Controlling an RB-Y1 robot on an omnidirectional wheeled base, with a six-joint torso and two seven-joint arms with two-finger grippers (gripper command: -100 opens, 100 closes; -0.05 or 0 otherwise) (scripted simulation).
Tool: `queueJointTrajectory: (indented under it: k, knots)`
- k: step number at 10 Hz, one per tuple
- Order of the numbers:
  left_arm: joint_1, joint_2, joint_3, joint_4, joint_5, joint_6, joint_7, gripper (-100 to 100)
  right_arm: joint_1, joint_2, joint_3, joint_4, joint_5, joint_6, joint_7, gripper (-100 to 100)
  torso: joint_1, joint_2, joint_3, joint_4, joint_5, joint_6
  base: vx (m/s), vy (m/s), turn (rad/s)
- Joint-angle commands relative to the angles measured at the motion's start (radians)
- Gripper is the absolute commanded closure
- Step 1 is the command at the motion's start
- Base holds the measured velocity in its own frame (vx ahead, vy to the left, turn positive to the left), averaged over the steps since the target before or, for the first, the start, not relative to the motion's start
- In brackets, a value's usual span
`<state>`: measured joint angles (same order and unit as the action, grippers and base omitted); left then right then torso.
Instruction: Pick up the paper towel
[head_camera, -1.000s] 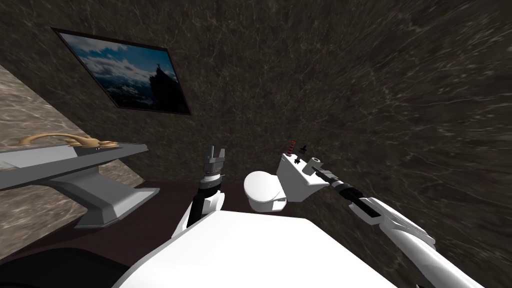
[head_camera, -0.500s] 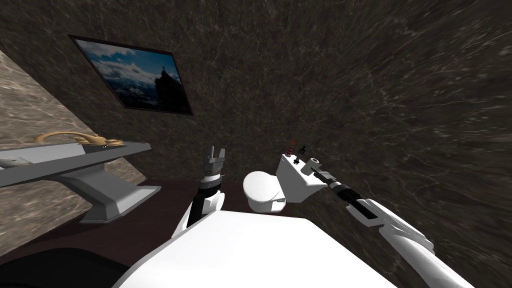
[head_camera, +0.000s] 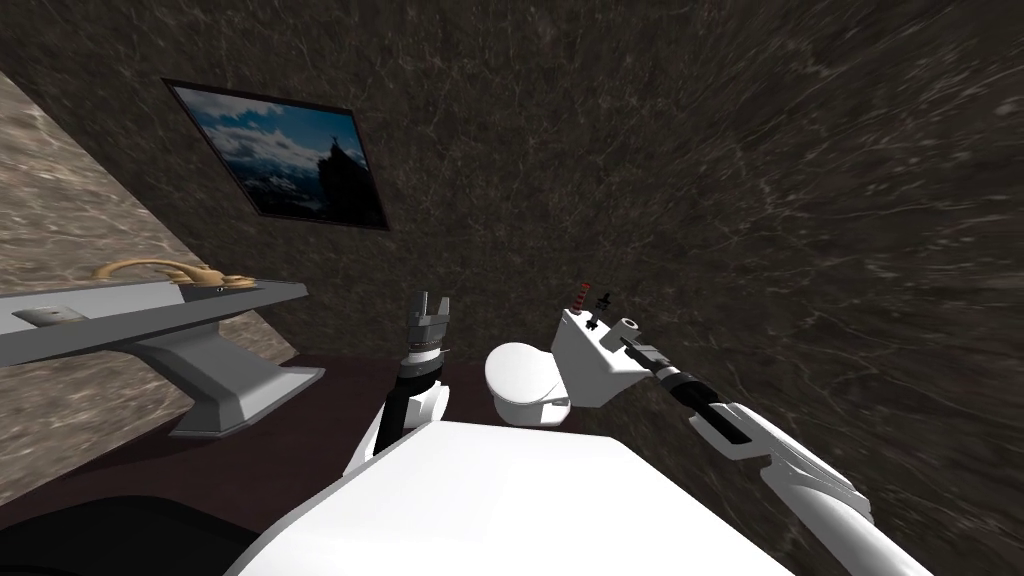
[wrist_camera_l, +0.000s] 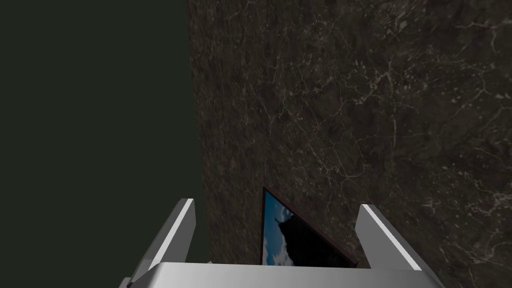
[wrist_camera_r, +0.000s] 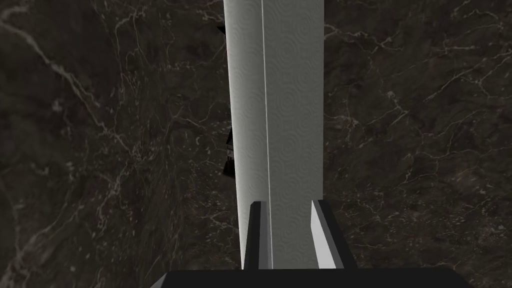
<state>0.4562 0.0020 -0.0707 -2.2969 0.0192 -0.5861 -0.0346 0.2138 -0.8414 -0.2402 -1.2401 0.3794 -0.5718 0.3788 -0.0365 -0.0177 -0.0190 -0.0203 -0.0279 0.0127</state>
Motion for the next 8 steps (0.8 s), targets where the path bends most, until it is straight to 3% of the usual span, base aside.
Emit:
queueJointTrajectory:
  k: [1, 2, 3, 5, 6, 8]
  knots:
    - [0.0, 0.0, 0.0, 0.0, 0.0, 0.0, 0.0, 0, 0.004, -0.001, 0.0, -0.028, -0.001, 0.005, -0.003, 100, 0.0, 0.0, 0.0, 0.0, 0.0, 0.0, 0.002, 0.008, 0.009]
    - [0.0, 0.0, 0.0, 0.0, 0.0, 0.0, 0.0, 0, 0.049, 0.035, -0.014, -0.066, 0.002, 0.053, 0.004, 100, 0.001, 0.0, 0.0, 0.0, 0.0, 0.0, -0.016, -0.065, 0.093]
    - [0.0, 0.0, 0.0, 0.0, 0.0, 0.0, 0.0, 0, 0.076, 0.035, -0.014, -0.097, 0.002, 0.075, 0.004, 100, -0.004, 0.001, 0.0, -0.001, -0.002, 0.001, -0.024, -0.083, 0.066]
    - [0.0, 0.0, 0.0, 0.0, 0.0, 0.0, 0.0, 0, 0.076, 0.035, -0.014, -0.153, 0.002, 0.086, 0.004, 100, -0.006, 0.001, 0.0, 0.0, -0.001, 0.002, -0.002, -0.038, -0.015]
    - [0.0, 0.0, 0.0, 0.0, 0.0, 0.0, 0.0, 0, 0.127, 0.07, -0.028, -0.189, 0.006, 0.136, 0.011, 100, -0.003, 0.0, 0.0, 0.0, -0.001, 0.001, -0.003, -0.083, 0.099]
    - [0.0, 0.0, 0.0, 0.0, 0.0, 0.0, 0.0, 0, 0.147, 0.07, -0.028, -0.263, 0.006, 0.167, 0.011, 100, -0.008, 0.001, 0.0, 0.0, -0.002, 0.003, -0.011, -0.072, 0.024]
